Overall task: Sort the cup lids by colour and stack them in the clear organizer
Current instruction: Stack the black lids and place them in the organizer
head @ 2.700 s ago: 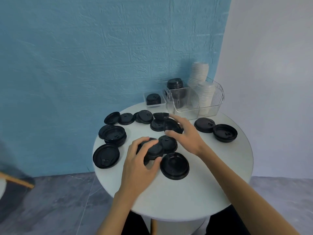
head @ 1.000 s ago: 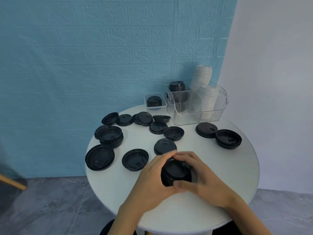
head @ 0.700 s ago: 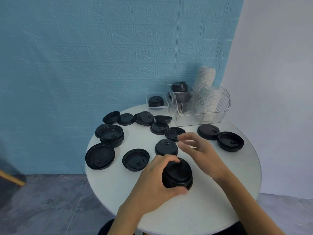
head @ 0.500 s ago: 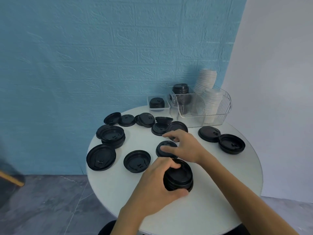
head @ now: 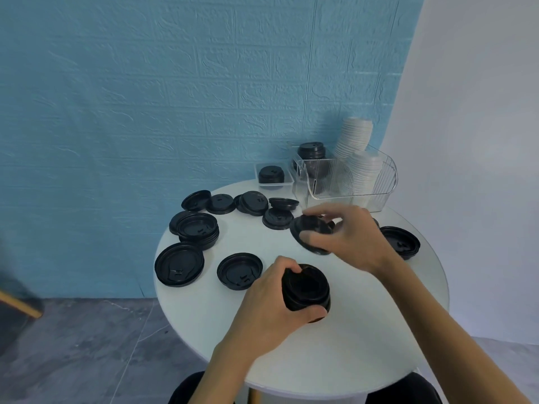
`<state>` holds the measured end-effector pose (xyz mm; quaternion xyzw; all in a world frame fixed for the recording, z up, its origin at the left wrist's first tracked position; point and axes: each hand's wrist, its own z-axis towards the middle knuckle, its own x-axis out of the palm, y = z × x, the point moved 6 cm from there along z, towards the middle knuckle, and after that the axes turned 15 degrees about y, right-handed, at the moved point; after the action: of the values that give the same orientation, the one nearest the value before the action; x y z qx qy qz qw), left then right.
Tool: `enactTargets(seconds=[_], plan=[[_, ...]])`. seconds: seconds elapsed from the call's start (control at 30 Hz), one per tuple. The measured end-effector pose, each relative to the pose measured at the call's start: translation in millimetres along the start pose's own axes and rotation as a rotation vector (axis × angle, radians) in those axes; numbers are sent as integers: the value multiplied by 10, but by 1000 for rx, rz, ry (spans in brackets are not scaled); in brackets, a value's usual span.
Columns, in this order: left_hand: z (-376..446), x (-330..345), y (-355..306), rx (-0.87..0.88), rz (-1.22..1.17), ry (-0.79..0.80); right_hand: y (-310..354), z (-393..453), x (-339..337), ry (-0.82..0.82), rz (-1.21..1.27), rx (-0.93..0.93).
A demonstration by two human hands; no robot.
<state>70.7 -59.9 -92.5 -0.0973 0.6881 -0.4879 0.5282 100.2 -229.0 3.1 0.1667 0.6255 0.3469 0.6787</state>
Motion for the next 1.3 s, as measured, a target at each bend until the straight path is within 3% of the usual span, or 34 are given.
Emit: enactTargets(seconds=[0.13,0.33,0.57,0.67,0.73,0.83,0.93,1.0,1.1,1.17,1.3], plan=[[19,-6,16,-19,-83,-3,29,-361,295,103,-70,-43],[34,9,92,-22,-136,-29,-131,-386,528,103,10,-41],[31,20,89,-36,-41,29,-215,-473,637,140,46,-2],[46,34,91,-50,-31,37,-209,-439,551,220,180,-11],[48,35,82,-57,-15,31,-257,-276,384,150,277,6],[50,34,95,-78,-29,25,-496,141,158,-42,16,100],[39,31,82,-82,-37,28,-796,570,310,142,-321,188],[32,25,67,-76,-37,27,-959,696,422,235,-373,245],[40,12,54,-58,-30,27,-978,657,483,178,-364,220],[45,8,54,-53,-24,21,-864,544,462,118,-308,157],[46,11,53,-44,-32,11,-502,157,320,30,216,3]])
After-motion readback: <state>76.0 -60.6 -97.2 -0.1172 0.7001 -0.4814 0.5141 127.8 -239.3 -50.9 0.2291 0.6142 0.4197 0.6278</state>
